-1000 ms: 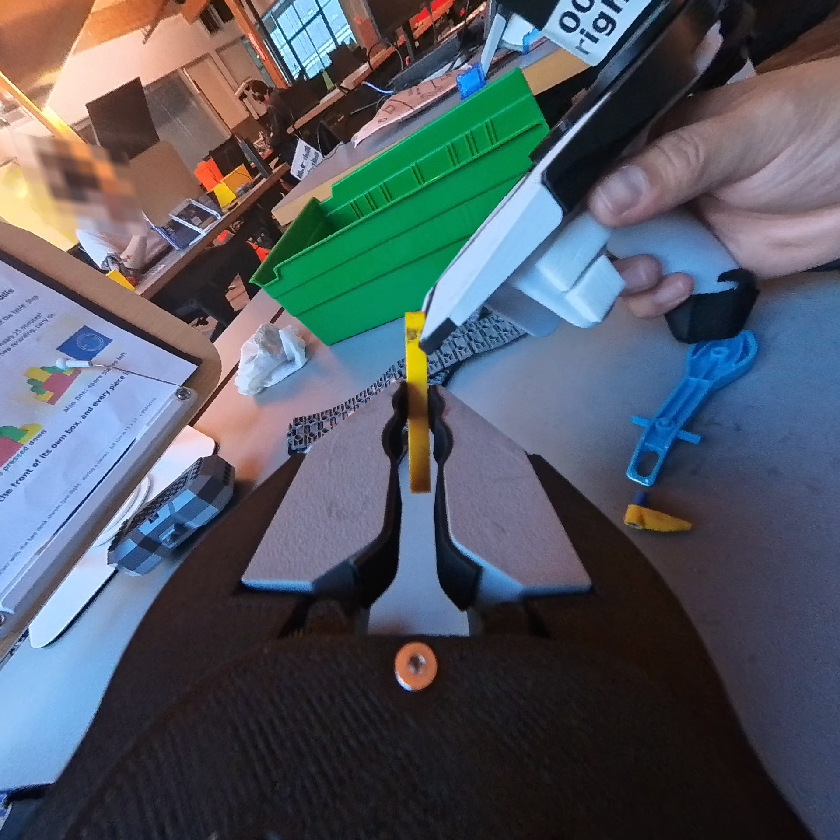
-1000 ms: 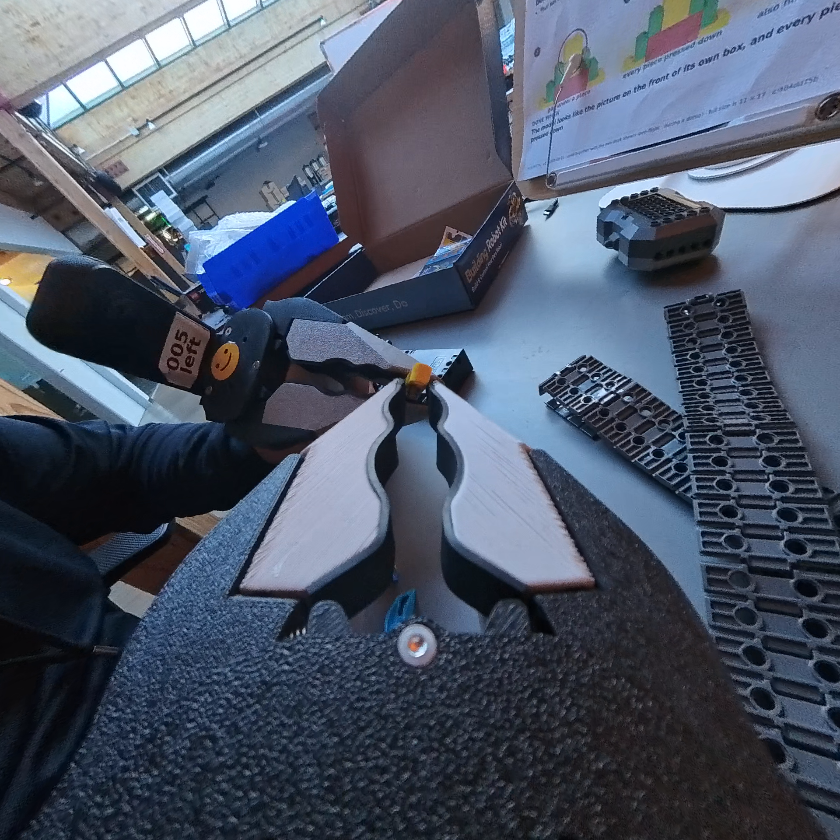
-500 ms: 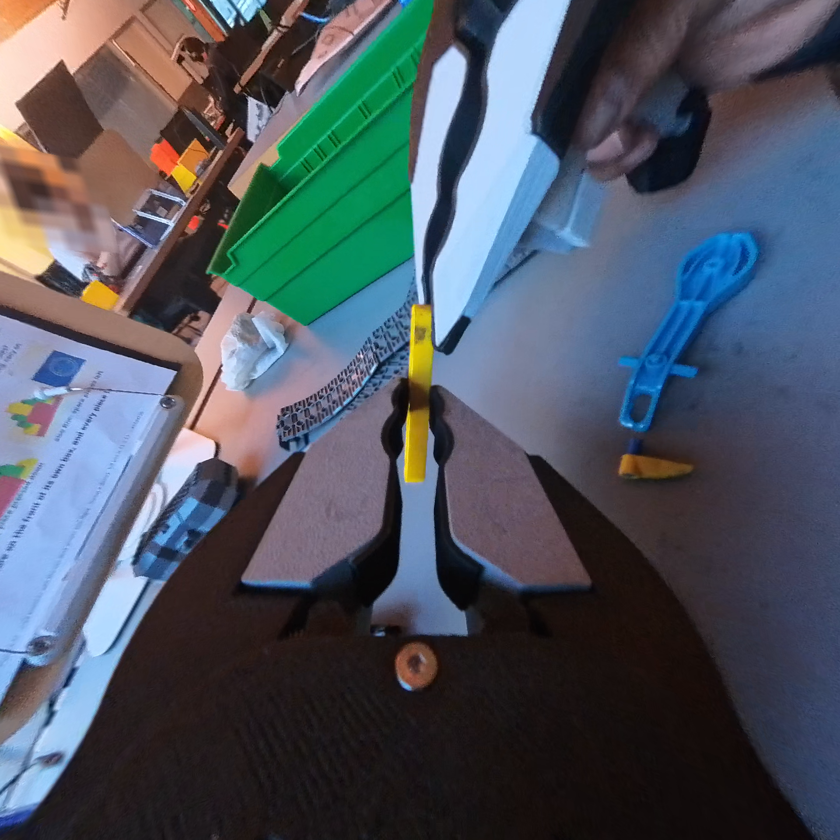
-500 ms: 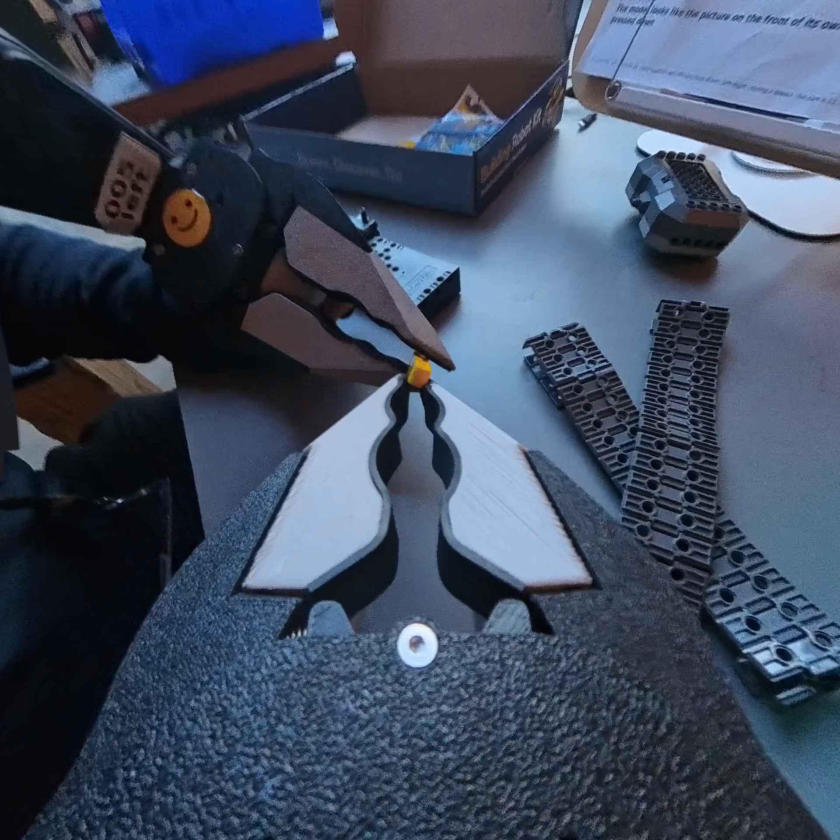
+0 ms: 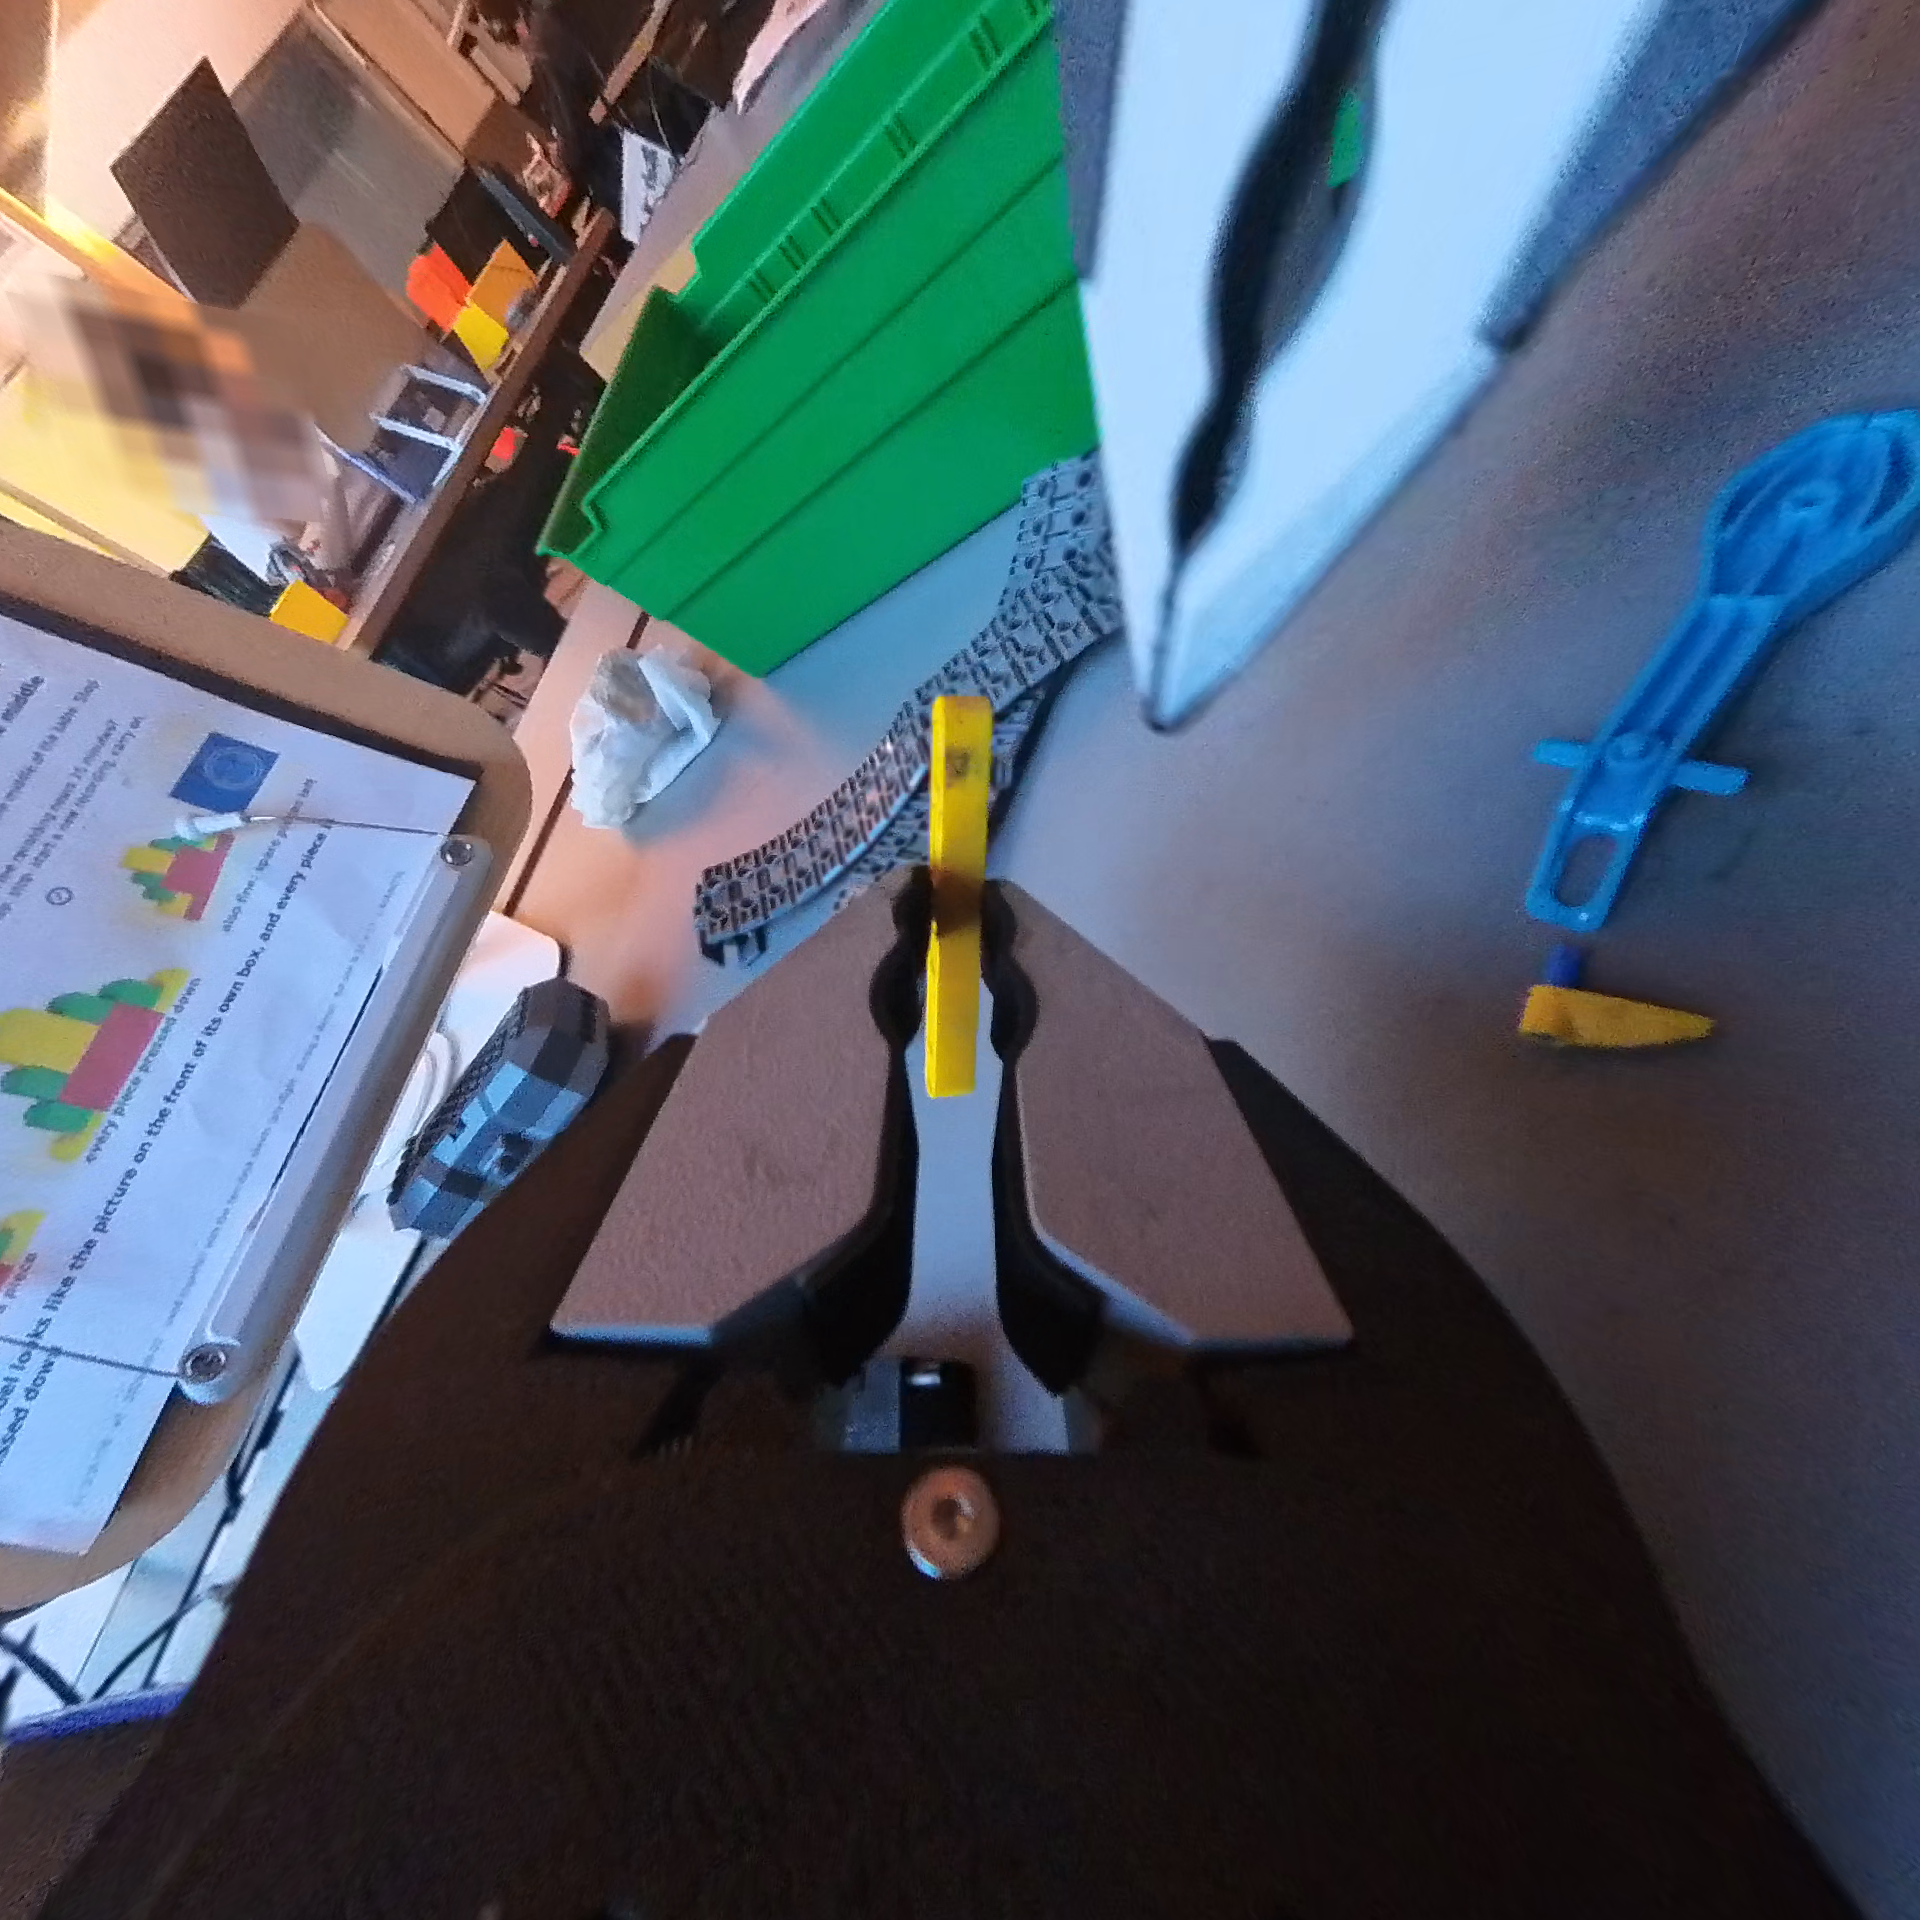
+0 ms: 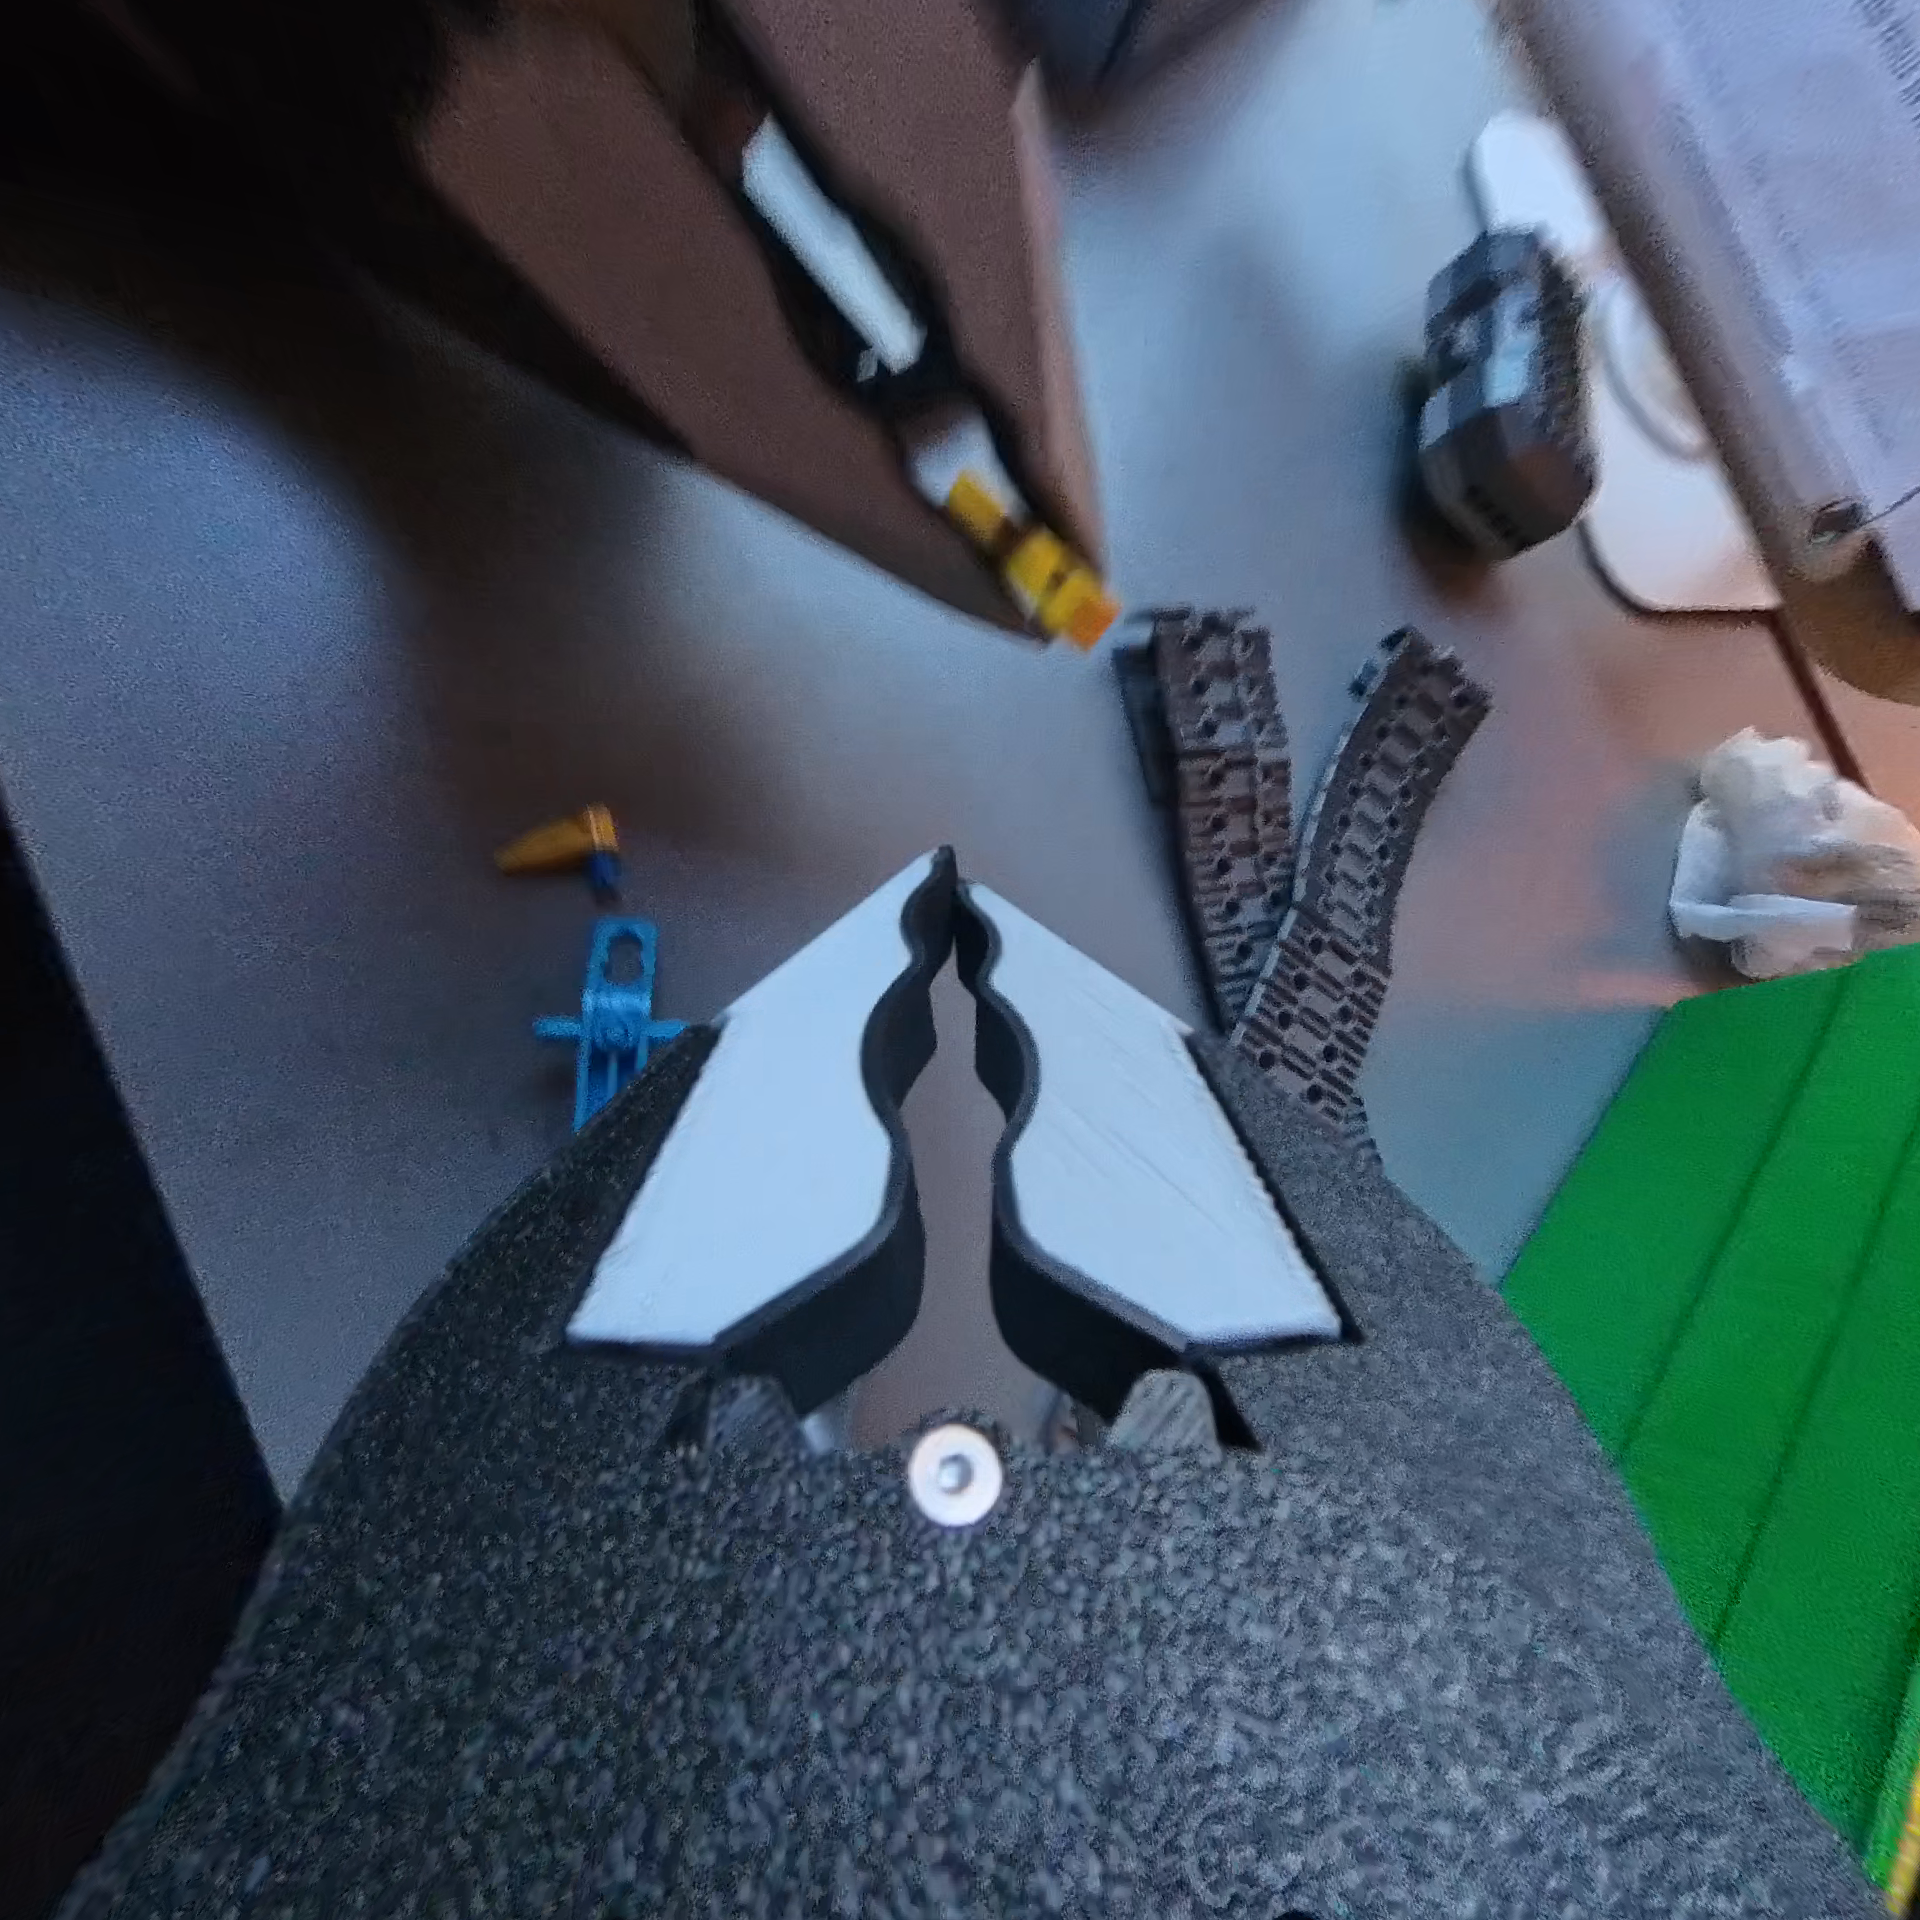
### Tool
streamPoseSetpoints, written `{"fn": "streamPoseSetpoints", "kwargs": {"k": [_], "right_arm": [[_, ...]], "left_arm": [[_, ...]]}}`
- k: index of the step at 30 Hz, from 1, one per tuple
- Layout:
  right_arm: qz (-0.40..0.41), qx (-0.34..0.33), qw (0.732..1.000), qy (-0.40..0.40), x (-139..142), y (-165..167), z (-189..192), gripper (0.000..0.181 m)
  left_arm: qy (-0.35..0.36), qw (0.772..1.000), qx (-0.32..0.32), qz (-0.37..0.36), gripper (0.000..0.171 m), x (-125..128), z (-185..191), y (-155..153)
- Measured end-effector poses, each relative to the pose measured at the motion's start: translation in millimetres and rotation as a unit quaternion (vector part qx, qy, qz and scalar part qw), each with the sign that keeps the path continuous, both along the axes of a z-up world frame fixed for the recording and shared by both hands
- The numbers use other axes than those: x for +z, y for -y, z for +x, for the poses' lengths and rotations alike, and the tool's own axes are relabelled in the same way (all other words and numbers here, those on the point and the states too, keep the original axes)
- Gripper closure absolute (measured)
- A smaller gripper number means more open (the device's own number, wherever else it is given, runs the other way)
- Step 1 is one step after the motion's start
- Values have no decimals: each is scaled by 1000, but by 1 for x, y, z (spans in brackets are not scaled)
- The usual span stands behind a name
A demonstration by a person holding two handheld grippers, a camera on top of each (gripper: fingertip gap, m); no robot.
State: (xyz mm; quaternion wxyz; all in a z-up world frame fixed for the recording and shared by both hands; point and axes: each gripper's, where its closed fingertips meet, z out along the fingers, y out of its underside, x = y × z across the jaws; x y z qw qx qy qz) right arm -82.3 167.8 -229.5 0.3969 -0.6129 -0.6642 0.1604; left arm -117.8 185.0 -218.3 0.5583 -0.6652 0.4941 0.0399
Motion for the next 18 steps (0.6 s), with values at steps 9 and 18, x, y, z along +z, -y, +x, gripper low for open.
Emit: {"fn": "streamPoseSetpoints", "kwargs": {"k": [9,18], "right_arm": [[-114,-18,986,-118,24,5,-13,175],[-232,-41,950,-206,39,0,-24,175]], "left_arm": [[120,990,-21,-65,164,8,6,2],[101,993,-29,-55,164,6,14,5]]}}
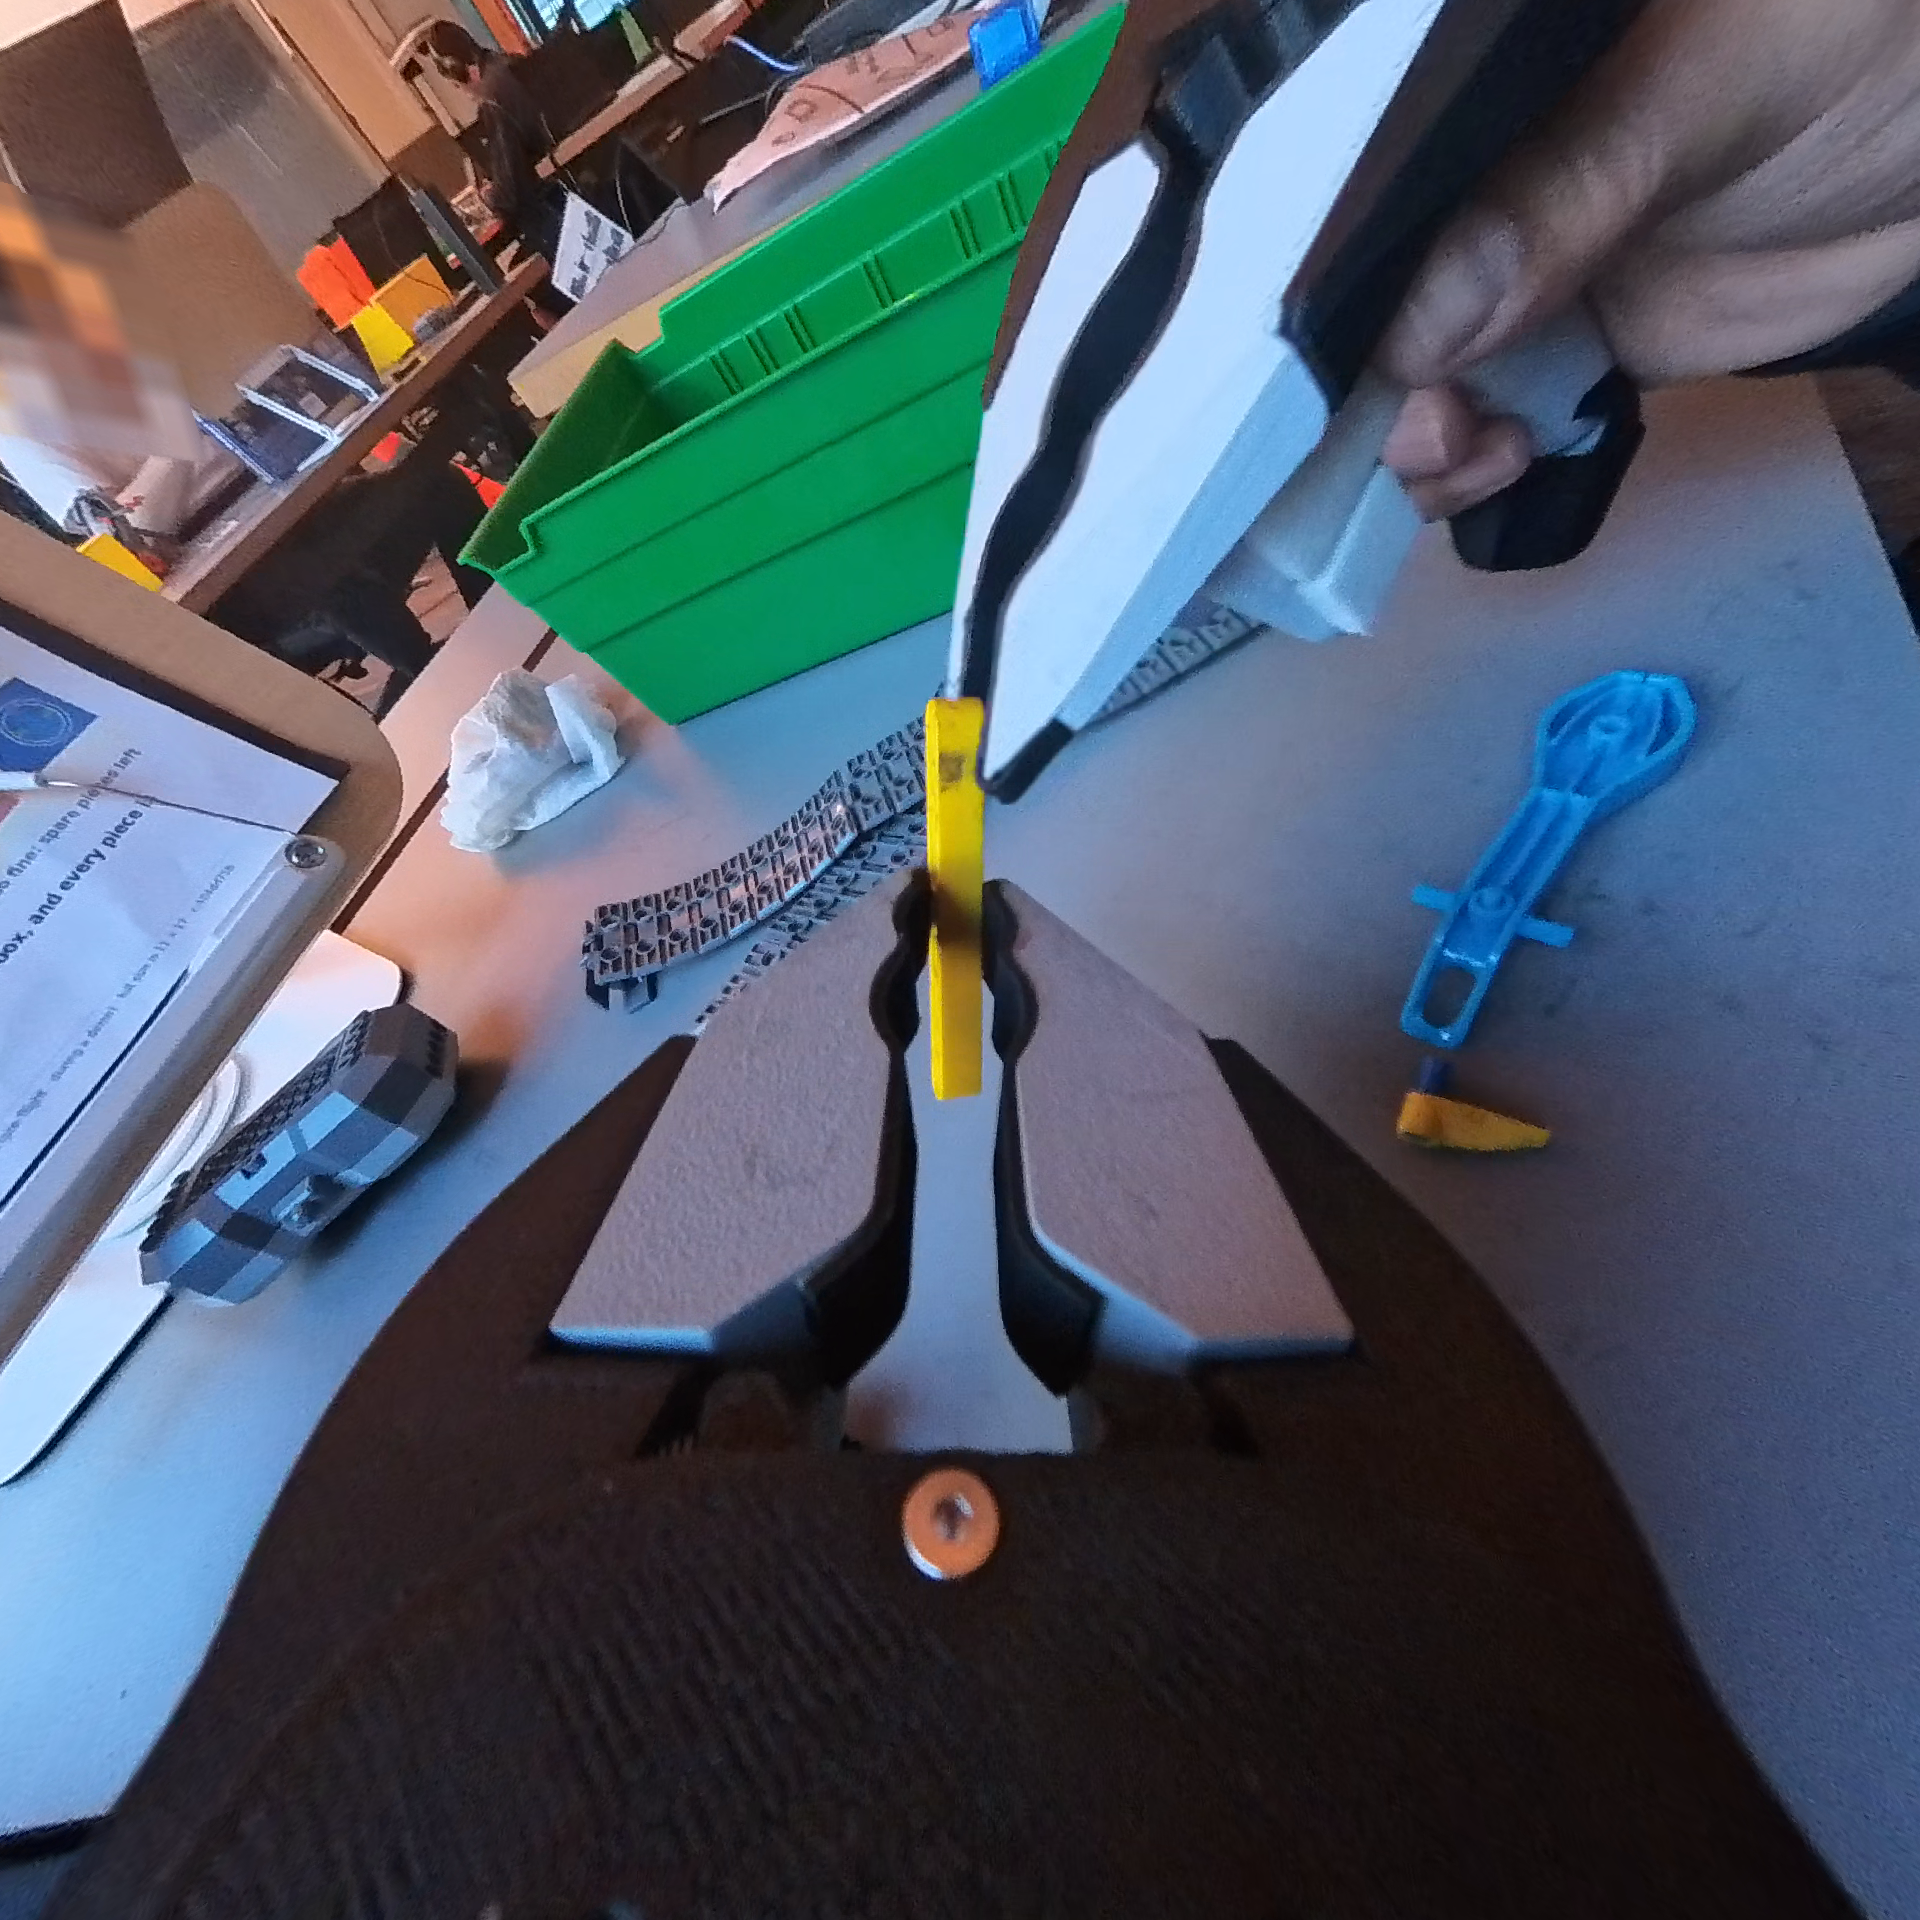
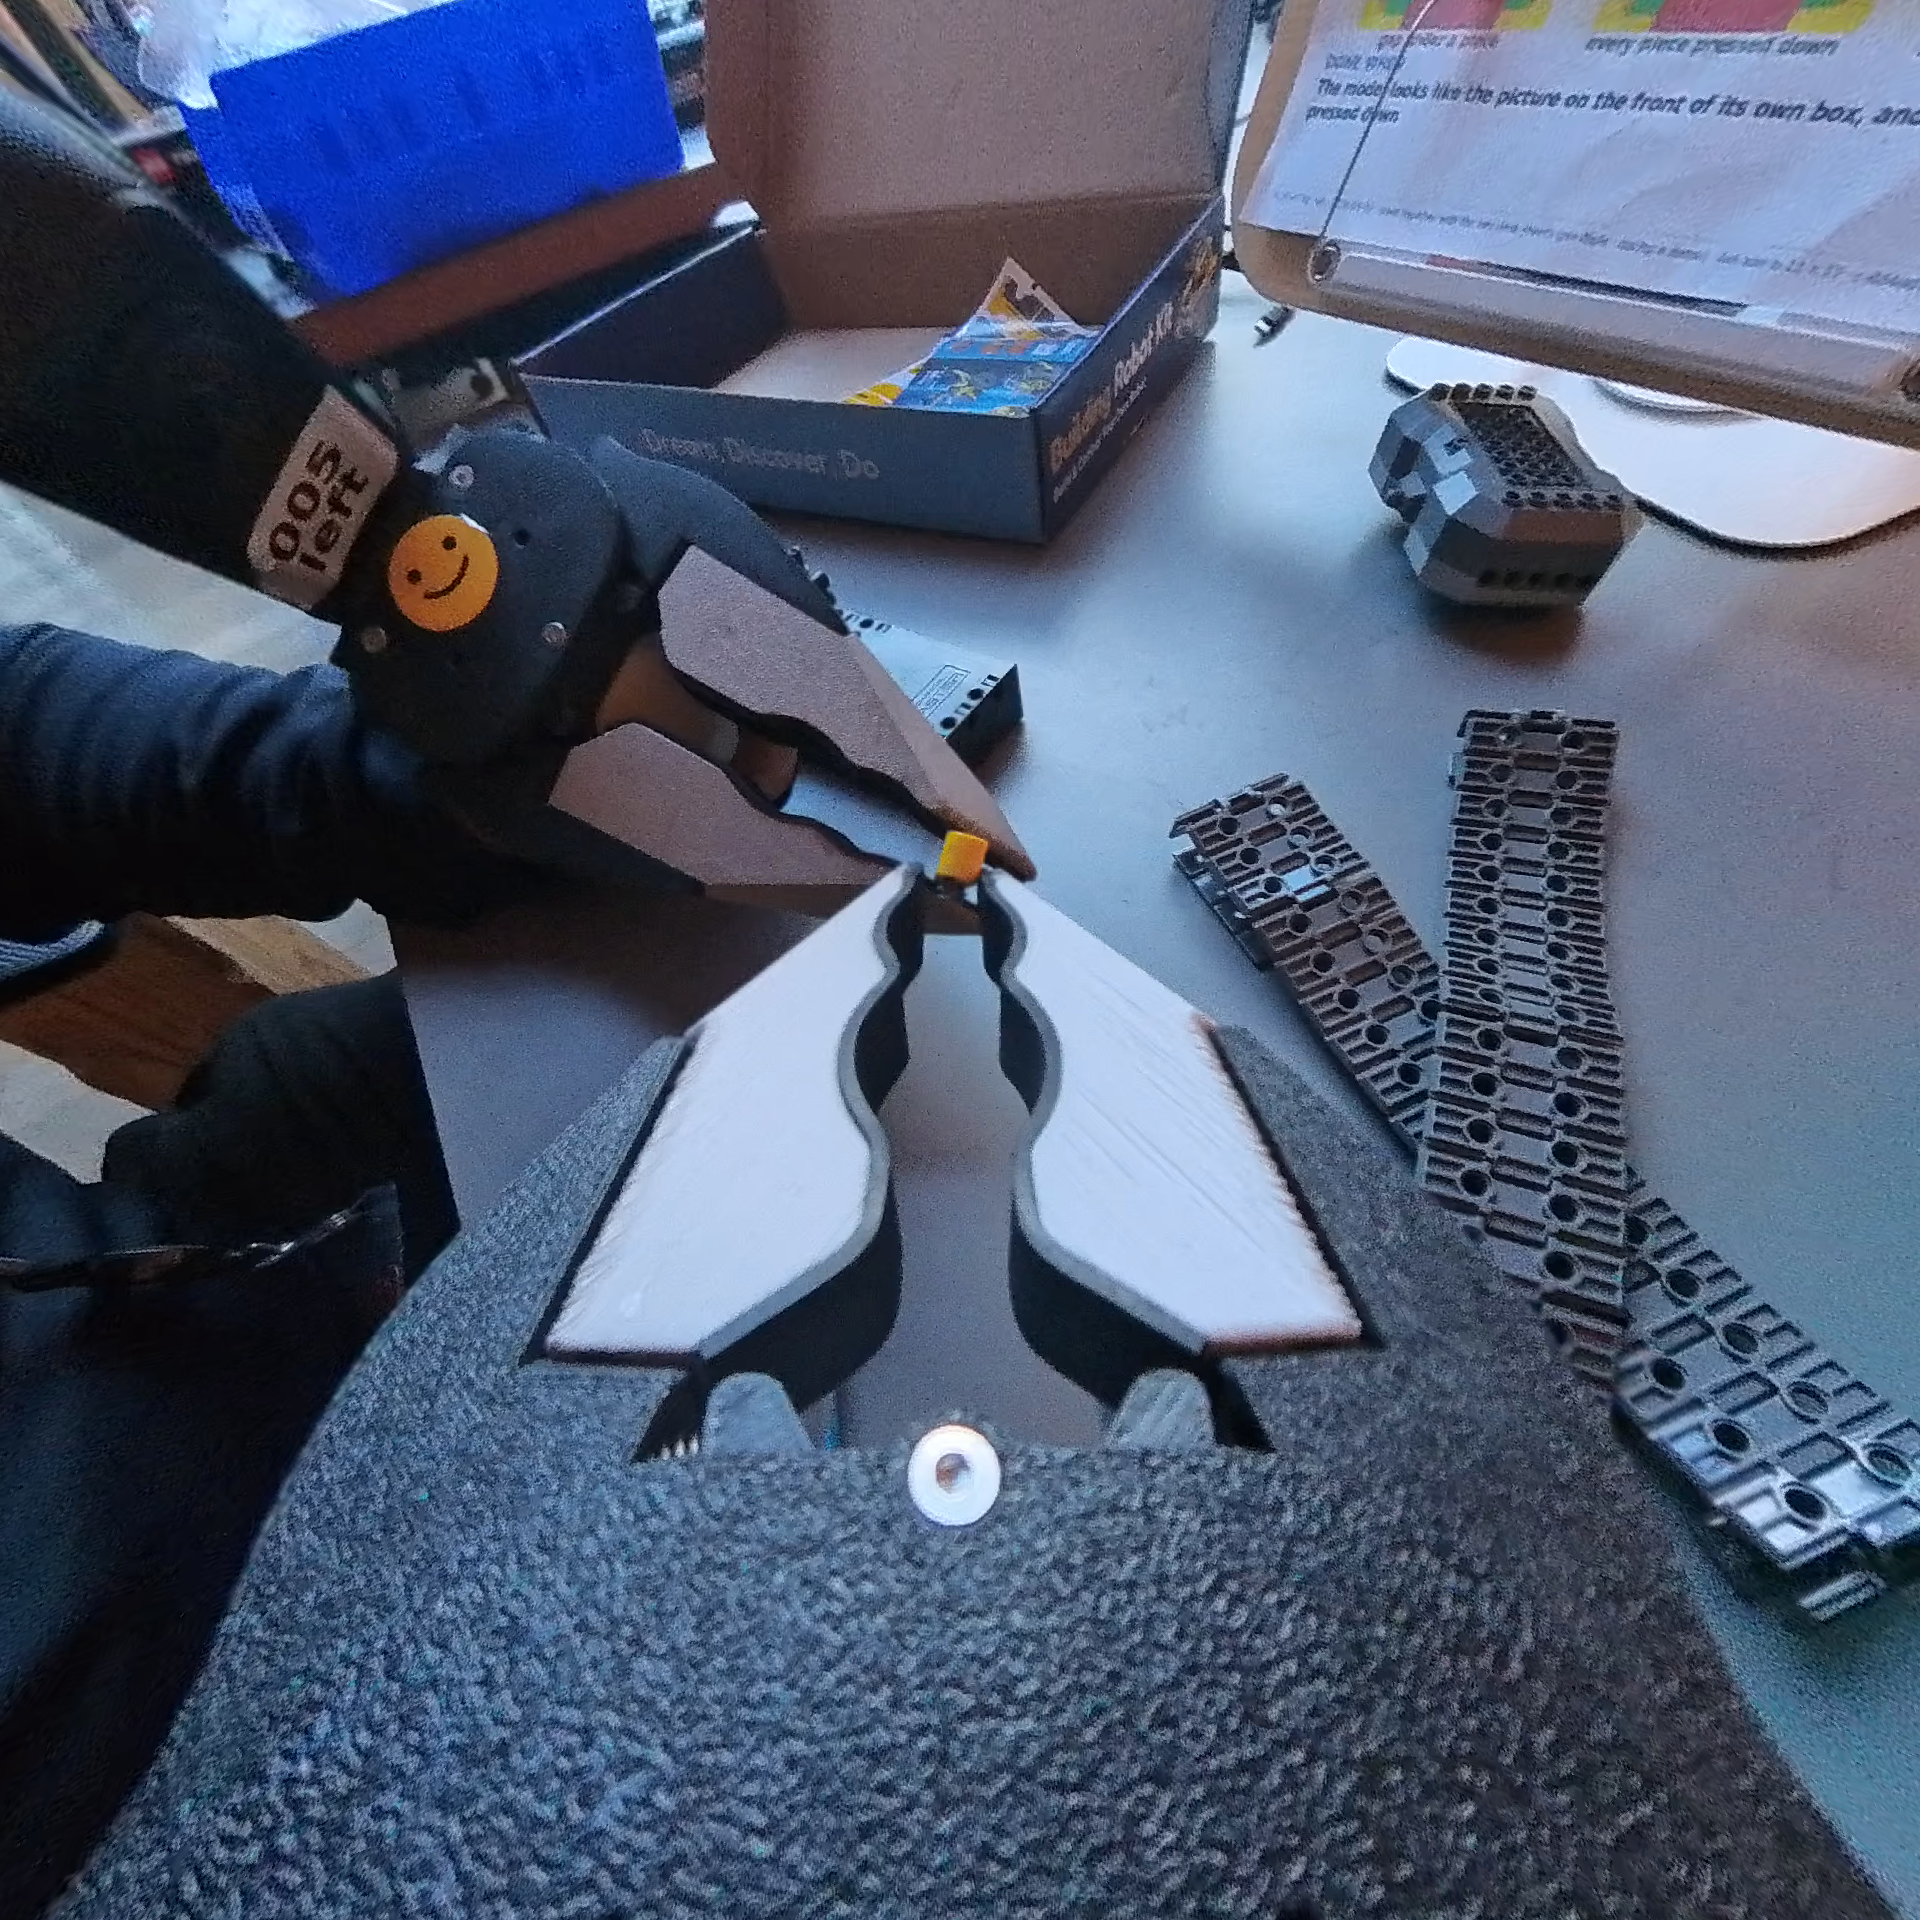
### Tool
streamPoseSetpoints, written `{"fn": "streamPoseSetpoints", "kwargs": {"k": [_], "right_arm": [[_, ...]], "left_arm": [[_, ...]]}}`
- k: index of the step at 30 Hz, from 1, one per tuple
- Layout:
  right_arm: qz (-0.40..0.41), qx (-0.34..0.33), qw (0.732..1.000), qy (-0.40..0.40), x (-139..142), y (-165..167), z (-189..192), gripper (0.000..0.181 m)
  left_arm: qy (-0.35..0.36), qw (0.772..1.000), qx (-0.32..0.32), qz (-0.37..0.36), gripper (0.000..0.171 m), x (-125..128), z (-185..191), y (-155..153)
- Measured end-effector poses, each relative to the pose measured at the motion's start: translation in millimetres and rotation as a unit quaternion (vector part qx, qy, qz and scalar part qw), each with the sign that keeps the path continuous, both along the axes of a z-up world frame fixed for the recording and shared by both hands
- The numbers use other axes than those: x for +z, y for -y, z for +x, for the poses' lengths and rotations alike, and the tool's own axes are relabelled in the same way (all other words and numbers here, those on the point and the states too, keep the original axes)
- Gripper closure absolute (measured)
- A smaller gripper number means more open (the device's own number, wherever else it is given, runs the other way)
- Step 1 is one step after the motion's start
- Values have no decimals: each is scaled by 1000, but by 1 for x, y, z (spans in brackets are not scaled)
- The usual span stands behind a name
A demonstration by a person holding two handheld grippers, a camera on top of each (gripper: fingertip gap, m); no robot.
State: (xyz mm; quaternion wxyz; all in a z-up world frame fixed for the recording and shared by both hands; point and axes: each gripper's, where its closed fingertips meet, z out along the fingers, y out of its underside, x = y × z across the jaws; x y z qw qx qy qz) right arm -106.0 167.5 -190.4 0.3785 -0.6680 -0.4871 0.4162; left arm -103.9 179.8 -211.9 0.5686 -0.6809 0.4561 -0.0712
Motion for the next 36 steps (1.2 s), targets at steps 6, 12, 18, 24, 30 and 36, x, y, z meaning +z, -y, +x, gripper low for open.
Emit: {"fn": "streamPoseSetpoints", "kwargs": {"k": [6,12,18,24,30,36], "right_arm": [[-2,3,1000,5,-3,0,-1,177],[85,39,993,78,-18,3,1,179],[166,75,968,171,-33,4,1,181],[112,34,984,134,-23,-4,8,181],[44,15,996,72,-16,-3,2,168],[-10,8,999,32,-9,-4,-4,176]], "left_arm": [[-19,1000,7,7,164,-2,-2,-1],[-83,996,20,20,164,-12,-6,-2],[-79,996,17,25,165,-10,-6,-1],[-14,1000,21,-9,166,-3,-8,-5],[-17,1000,20,-11,166,-5,-6,-4],[-20,999,24,-7,166,-5,-6,-4]]}}
